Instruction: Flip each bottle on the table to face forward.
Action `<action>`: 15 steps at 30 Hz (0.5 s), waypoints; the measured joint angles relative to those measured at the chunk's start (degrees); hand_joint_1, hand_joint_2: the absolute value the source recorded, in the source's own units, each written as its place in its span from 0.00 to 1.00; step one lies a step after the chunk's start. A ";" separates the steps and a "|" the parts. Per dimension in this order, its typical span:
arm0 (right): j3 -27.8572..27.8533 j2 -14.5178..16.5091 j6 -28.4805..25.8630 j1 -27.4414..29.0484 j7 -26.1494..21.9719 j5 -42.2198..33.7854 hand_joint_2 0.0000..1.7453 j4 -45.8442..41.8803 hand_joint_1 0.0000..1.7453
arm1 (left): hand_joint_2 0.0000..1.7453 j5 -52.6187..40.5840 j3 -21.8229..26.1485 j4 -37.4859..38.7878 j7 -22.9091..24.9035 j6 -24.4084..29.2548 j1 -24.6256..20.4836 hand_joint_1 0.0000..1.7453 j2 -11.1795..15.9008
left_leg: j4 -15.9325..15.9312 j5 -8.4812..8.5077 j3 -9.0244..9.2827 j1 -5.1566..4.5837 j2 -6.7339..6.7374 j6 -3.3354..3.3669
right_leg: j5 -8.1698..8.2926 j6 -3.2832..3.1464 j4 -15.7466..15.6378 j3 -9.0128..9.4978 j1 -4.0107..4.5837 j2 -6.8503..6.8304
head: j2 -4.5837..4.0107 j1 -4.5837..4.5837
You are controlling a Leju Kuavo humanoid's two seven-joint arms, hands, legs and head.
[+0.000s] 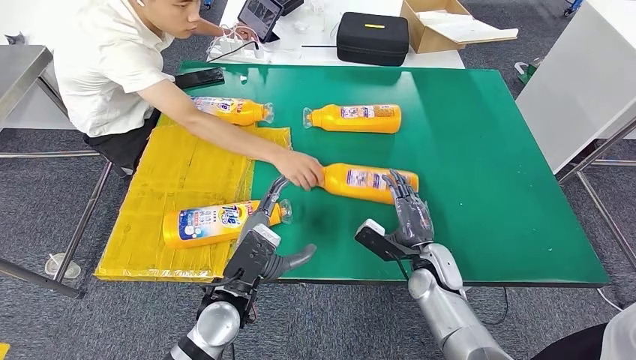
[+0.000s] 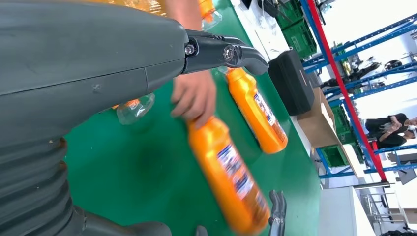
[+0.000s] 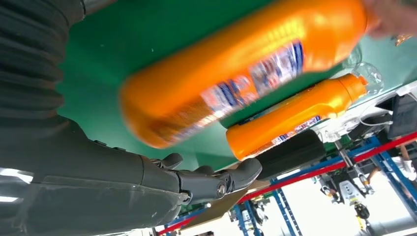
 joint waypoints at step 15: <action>4.66 -3.54 11.57 -4.66 16.20 7.84 1.00 2.26 0.00 | 1.00 -2.66 -0.67 0.02 1.56 1.41 0.66 0.00 -0.20 | 0.01 0.00 0.00 0.00 0.00 0.00 | 0.00 0.00 0.00 -0.01 0.00 0.00 | -0.01 0.00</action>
